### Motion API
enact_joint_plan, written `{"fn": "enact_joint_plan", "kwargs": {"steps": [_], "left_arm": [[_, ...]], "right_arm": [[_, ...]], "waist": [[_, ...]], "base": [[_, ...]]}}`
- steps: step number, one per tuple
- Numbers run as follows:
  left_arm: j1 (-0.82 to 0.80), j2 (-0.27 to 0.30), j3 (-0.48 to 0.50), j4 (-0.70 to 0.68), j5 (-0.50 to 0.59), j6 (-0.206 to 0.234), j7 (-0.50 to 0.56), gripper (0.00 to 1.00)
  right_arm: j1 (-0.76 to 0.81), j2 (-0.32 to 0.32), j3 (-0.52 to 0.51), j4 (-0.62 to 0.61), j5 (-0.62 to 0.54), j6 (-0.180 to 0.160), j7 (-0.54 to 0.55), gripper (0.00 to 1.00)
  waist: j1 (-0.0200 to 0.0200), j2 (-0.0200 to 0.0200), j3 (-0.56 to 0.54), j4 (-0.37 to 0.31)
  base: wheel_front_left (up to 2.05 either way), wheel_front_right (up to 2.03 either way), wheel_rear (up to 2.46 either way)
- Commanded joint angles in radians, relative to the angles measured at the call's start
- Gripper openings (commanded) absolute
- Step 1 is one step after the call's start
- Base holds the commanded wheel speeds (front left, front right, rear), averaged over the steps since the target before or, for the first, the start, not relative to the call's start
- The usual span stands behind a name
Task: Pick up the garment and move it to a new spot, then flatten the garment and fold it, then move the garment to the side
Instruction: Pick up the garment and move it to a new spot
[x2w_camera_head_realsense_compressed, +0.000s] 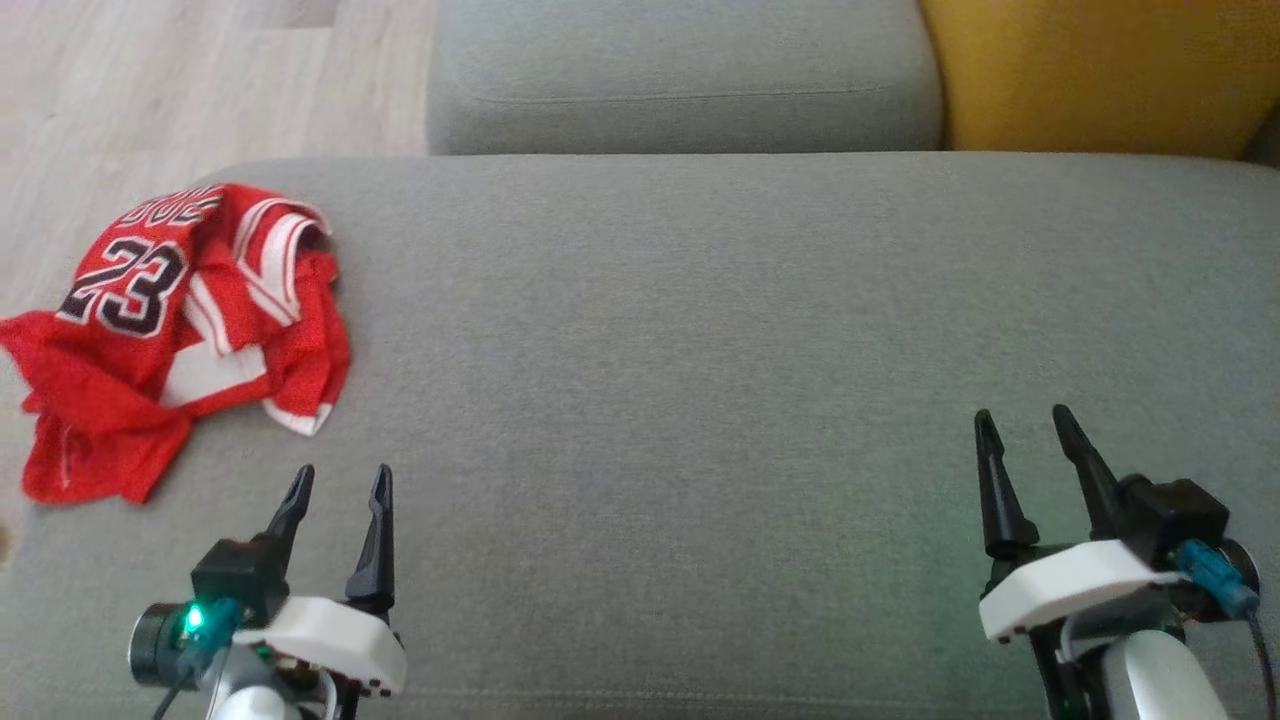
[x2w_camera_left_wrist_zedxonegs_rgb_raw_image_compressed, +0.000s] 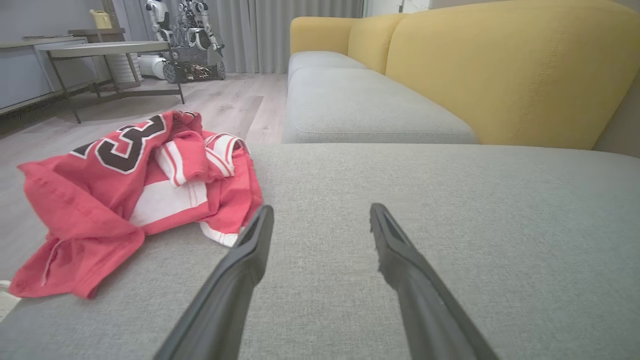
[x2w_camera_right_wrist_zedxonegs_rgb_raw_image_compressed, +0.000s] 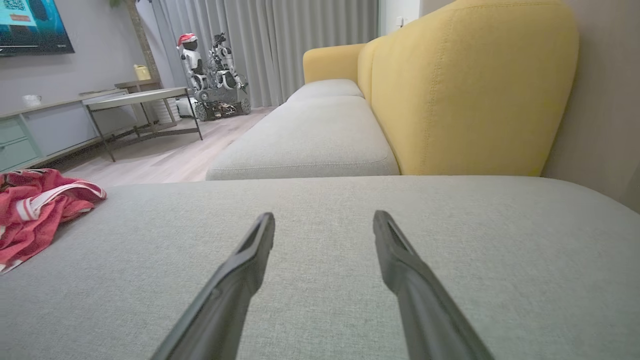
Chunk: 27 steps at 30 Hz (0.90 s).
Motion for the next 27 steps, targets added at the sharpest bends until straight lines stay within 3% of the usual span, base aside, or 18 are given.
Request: {"fn": "enact_joint_plan", "kwargs": {"steps": [1,18,27], "left_arm": [[-0.063,0.009,0.04,-0.027,0.011,0.001,-0.012,1.0],[-0.067,0.022,0.087,-0.038,0.014,0.016,-0.012,1.0],[-0.057,0.024,0.126,-0.048,0.006,0.024,-0.012,1.0]], "right_arm": [[-0.022,-0.003,0.027,-0.043,-0.004,-0.001,-0.006,1.0],[-0.023,-0.003,0.092,-0.104,0.011,-0.001,0.013,1.0],[-0.026,-0.003,0.106,-0.122,0.007,-0.001,0.022,1.0]], "waist": [[0.0,0.0,0.002,0.024],[0.0,0.0,0.013,0.323],[0.0,0.0,0.016,0.412]], "base": [[0.0,0.0,0.0],[0.0,0.0,0.0],[0.0,0.0,0.0]]}}
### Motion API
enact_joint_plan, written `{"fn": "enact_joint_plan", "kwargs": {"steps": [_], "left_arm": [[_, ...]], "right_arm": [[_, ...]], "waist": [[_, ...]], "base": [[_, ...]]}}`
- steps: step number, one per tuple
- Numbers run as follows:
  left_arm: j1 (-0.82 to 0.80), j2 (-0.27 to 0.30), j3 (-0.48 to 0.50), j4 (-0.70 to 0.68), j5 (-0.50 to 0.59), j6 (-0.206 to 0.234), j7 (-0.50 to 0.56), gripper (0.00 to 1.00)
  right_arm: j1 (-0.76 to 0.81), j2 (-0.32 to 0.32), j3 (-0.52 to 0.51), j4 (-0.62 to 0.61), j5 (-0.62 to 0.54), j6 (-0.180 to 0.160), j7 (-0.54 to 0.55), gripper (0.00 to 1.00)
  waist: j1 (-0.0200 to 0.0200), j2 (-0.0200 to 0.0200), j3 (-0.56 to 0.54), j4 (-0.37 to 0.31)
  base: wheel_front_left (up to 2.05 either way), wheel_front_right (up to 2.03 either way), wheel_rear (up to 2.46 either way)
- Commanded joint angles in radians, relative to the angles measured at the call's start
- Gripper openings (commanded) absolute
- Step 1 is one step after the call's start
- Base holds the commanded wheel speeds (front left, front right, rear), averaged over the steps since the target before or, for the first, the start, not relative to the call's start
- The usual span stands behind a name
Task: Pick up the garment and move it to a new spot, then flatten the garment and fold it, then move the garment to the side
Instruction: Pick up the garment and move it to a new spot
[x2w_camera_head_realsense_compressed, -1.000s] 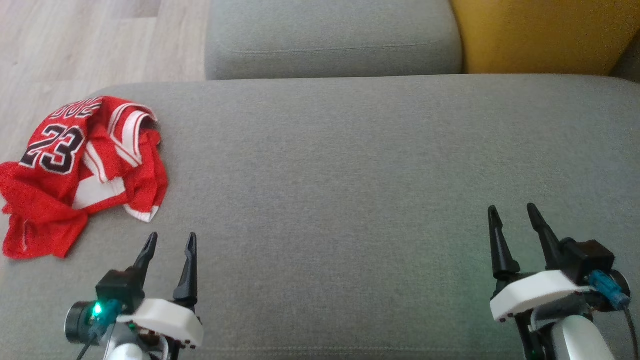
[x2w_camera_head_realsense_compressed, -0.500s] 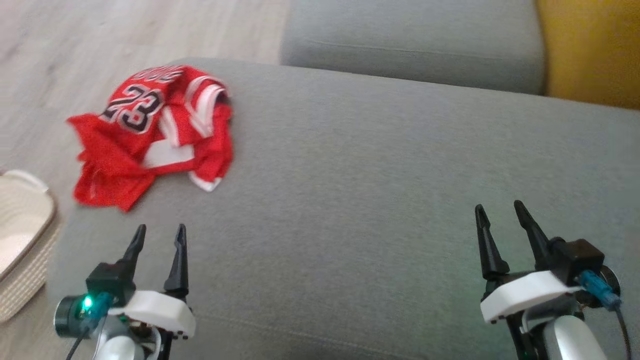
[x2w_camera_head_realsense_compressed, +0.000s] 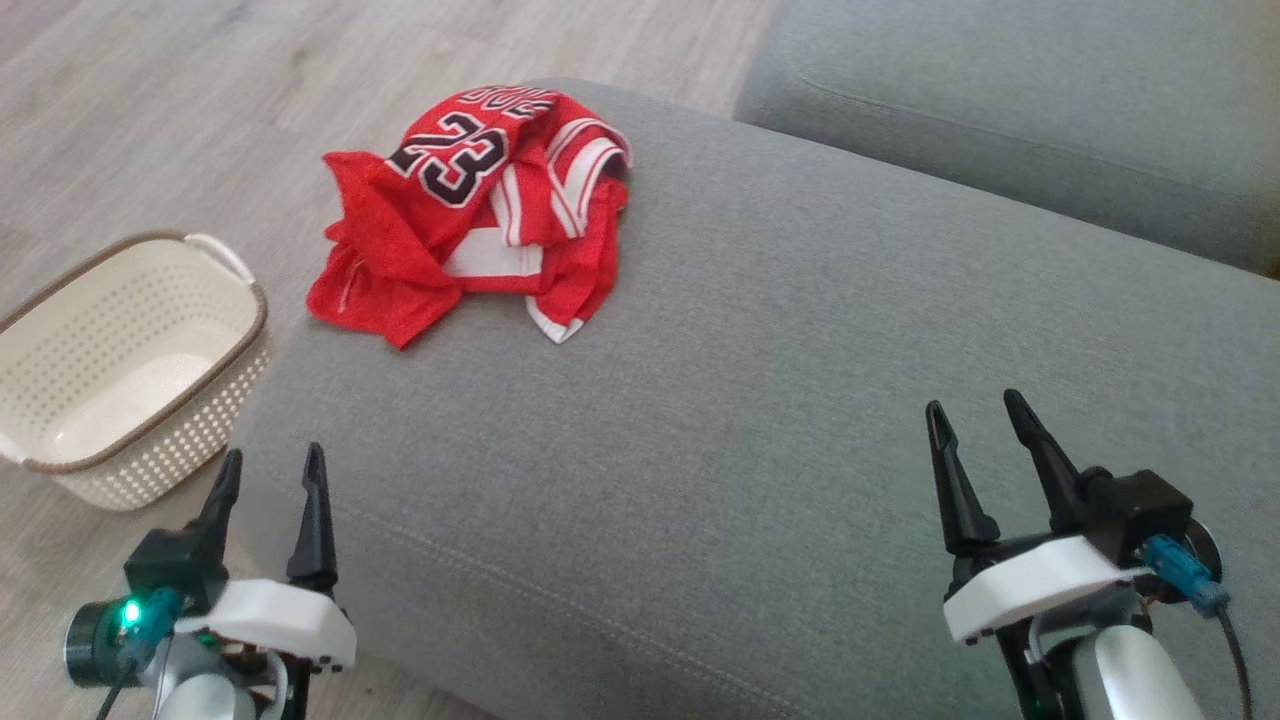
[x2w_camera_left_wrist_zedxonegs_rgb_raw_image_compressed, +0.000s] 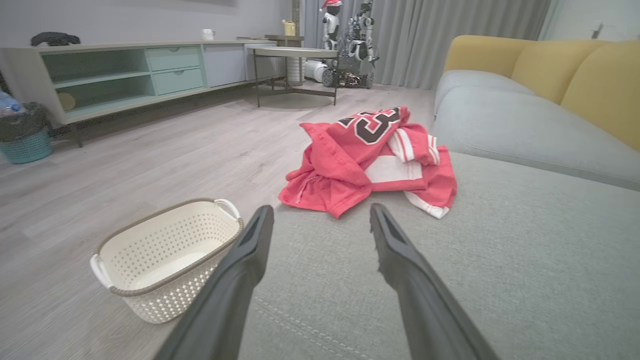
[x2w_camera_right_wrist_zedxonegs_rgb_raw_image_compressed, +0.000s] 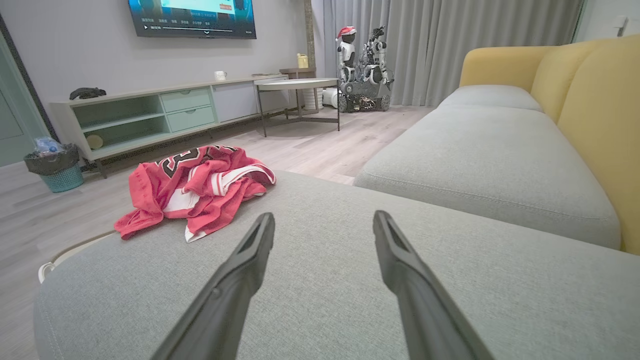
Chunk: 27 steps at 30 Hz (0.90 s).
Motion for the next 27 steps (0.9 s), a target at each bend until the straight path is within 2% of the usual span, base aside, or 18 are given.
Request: {"fn": "enact_joint_plan", "kwargs": {"steps": [1,17,23,27], "left_arm": [[-0.039,0.014,0.037,-0.039,-0.007,0.004,-0.012,1.0],[-0.038,0.004,0.05,-0.04,0.001,-0.005,-0.012,1.0],[-0.053,-0.002,0.057,-0.042,-0.004,-0.008,-0.012,1.0],[-0.115,-0.006,0.071,-0.039,-0.021,-0.015,-0.012,1.0]], "right_arm": [[-0.037,-0.004,0.022,-0.04,-0.001,-0.001,0.003,1.0],[-0.035,-0.004,0.029,-0.042,0.002,-0.001,0.008,1.0],[-0.04,-0.004,0.032,-0.048,0.0,-0.001,0.016,1.0],[-0.055,-0.004,0.027,-0.074,-0.016,-0.001,0.035,1.0]], "waist": [[0.0,0.0,0.0,0.016],[0.0,0.0,0.002,0.02],[0.0,0.0,0.022,-0.005],[0.0,0.0,0.079,-0.041]], "base": [[0.0,0.0,0.0],[0.0,0.0,0.0],[0.0,0.0,0.0],[0.0,0.0,0.0]]}}
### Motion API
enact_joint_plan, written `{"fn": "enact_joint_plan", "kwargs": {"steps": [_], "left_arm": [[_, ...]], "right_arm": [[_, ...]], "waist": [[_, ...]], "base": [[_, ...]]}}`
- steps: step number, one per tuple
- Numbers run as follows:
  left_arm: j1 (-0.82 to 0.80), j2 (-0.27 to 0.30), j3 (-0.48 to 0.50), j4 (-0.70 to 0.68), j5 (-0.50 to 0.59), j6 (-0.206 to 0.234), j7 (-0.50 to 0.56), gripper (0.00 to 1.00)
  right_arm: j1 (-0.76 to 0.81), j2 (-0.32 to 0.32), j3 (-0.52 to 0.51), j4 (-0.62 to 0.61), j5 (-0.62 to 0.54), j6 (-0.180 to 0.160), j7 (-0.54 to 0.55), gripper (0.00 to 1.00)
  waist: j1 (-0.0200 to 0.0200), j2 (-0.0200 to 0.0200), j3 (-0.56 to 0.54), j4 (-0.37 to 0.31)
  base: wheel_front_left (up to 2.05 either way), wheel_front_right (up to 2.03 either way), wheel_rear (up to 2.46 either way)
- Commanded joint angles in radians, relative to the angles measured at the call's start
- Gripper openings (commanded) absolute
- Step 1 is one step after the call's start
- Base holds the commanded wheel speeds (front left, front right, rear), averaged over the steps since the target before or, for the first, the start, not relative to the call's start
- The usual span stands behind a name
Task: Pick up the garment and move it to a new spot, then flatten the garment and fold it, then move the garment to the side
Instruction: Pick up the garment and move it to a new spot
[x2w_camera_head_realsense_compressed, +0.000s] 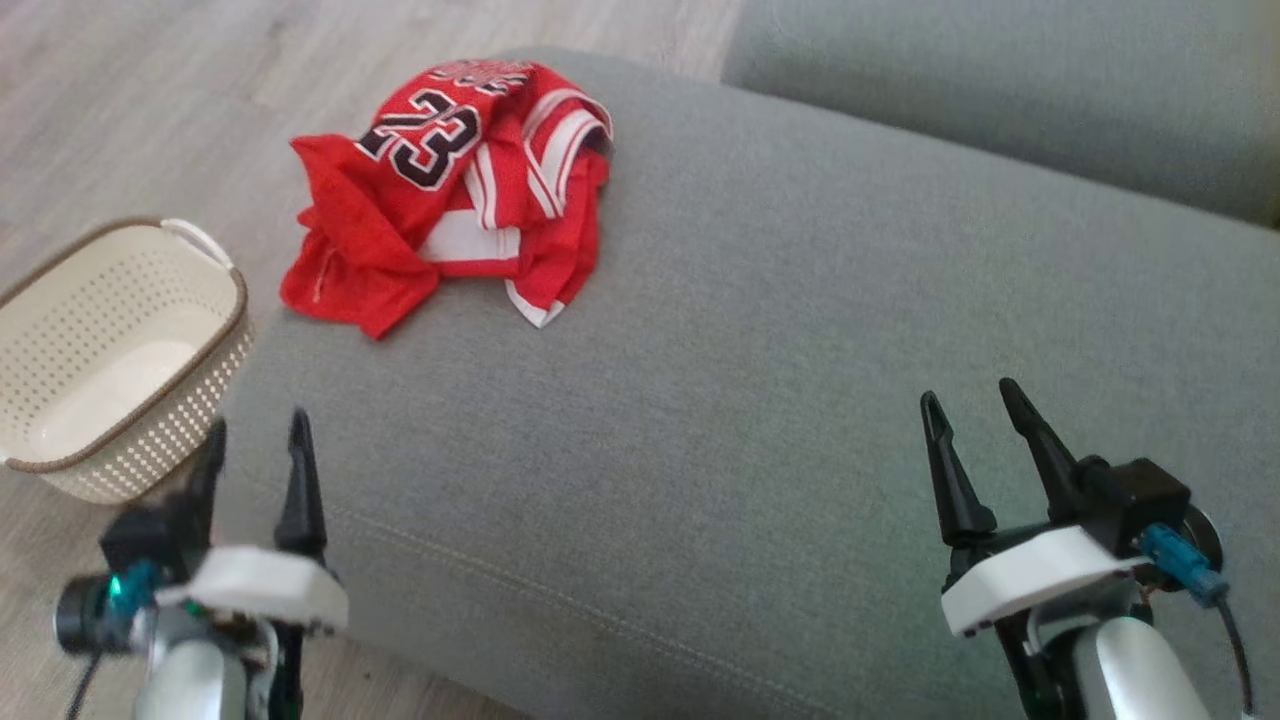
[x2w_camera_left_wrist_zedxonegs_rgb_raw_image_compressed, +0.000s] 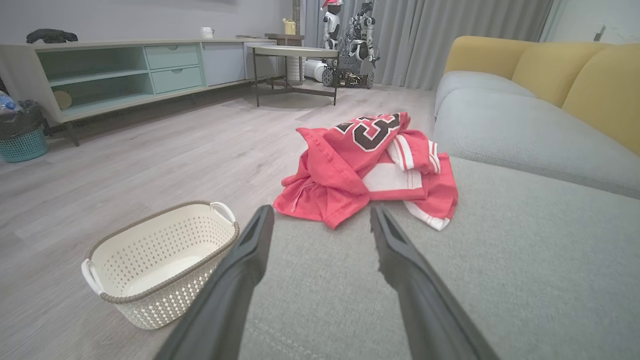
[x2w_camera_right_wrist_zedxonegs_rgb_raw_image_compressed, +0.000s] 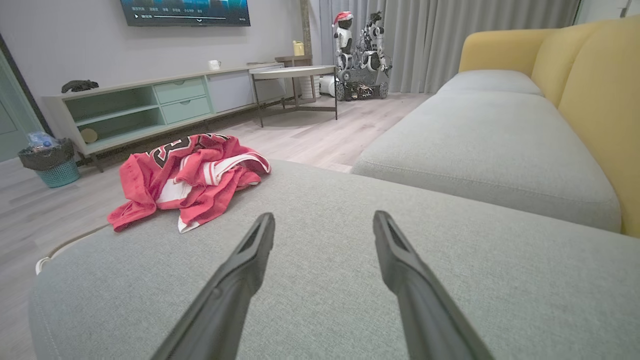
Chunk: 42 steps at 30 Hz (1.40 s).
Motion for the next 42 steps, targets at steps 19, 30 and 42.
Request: {"fn": "enact_joint_plan", "kwargs": {"steps": [19,30,42], "left_arm": [[-0.635,0.157,0.084,0.403,-0.099,-0.062,0.085,1.0],[-0.829,0.241,0.086,0.745,-0.152,-0.092,0.114,1.0],[-0.911,0.288,0.046,0.907,-0.216,-0.102,0.146,0.0]], "right_arm": [[-0.187,-0.004,0.038,-0.107,-0.066,-0.001,0.052,1.0],[-0.225,-0.004,0.051,-0.128,-0.082,-0.001,0.066,1.0],[-0.247,-0.004,0.056,-0.13,-0.085,-0.001,0.067,1.0]], "waist": [[0.0,0.0,0.278,-0.191],[0.0,0.0,0.36,-0.261],[0.0,0.0,0.387,-0.286]], "base": [[0.0,0.0,0.0],[0.0,0.0,0.0],[0.0,0.0,0.0]]}}
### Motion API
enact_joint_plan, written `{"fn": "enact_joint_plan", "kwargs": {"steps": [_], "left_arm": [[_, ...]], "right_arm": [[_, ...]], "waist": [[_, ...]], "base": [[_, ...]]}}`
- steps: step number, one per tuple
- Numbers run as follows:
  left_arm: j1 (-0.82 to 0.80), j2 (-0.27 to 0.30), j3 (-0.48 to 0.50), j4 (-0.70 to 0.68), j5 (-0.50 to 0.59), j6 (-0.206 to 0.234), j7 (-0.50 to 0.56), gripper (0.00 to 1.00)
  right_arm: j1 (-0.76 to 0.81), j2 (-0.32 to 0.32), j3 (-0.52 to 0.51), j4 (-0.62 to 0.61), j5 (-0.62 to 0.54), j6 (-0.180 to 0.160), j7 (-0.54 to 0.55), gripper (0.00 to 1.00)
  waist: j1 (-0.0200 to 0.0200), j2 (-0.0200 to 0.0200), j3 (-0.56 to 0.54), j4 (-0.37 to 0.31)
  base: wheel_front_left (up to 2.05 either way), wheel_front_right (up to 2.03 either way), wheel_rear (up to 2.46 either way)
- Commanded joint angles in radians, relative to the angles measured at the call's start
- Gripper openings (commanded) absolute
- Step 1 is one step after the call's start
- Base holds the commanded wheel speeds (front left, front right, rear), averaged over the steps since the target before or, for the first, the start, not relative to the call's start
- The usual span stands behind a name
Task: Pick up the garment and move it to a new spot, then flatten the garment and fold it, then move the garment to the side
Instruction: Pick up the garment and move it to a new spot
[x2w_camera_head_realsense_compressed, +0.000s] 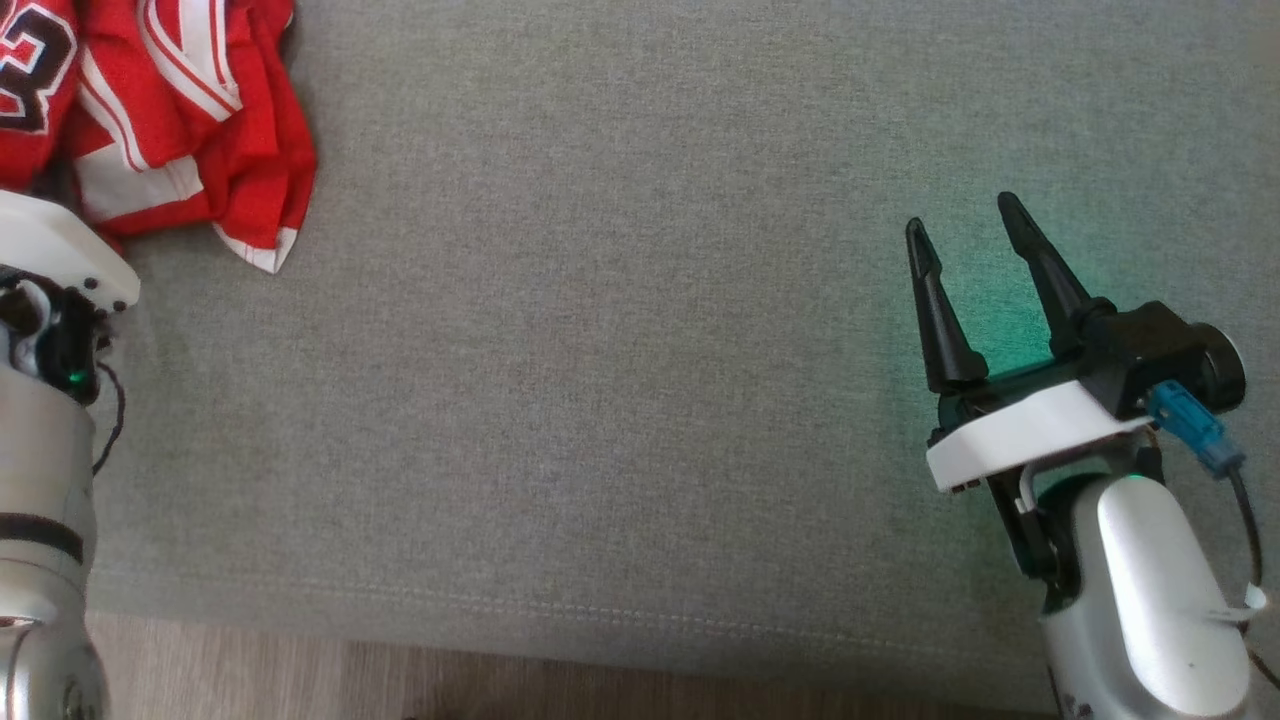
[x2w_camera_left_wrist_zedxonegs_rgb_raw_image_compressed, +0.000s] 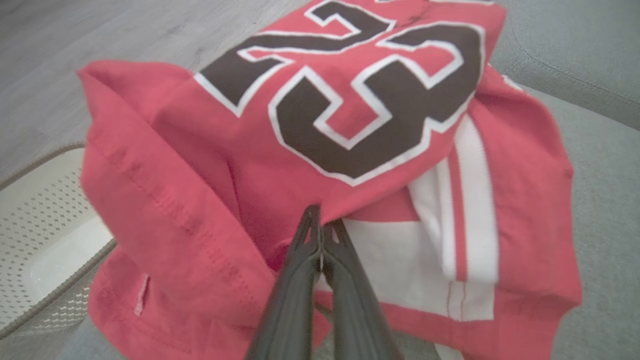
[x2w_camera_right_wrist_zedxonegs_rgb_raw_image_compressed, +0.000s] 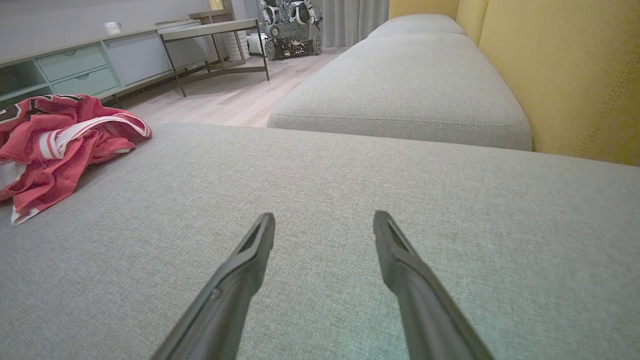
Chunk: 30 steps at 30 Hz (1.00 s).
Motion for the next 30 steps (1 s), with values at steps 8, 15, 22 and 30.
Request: {"fn": "enact_joint_plan", "kwargs": {"steps": [8,15,22,30], "left_arm": [[-0.034,0.1,-0.011,-0.051,-0.045,-0.006,-0.142,0.0],[0.029,0.13,0.008,-0.173,-0.079,-0.006,-0.169,0.0],[0.199,0.135,0.042,-0.432,-0.04,-0.003,-0.17,0.0],[0.428,0.103,0.028,-0.752,0.006,0.028,-0.163,0.0]], "right_arm": [[-0.017,0.0,0.007,-0.03,0.001,-0.001,-0.002,1.0],[0.007,0.0,-0.013,-0.01,0.03,-0.001,-0.027,1.0],[0.06,0.0,-0.038,0.008,0.057,-0.001,-0.041,1.0],[0.137,0.0,-0.064,0.001,0.084,-0.001,-0.046,1.0]], "waist": [[-0.0001,0.0,-0.039,0.016],[-0.0001,0.0,-0.136,0.028],[-0.0001,0.0,-0.25,0.038],[-0.0001,0.0,-0.351,0.036]], "base": [[0.0,0.0,0.0],[0.0,0.0,0.0],[0.0,0.0,0.0],[0.0,0.0,0.0]]}}
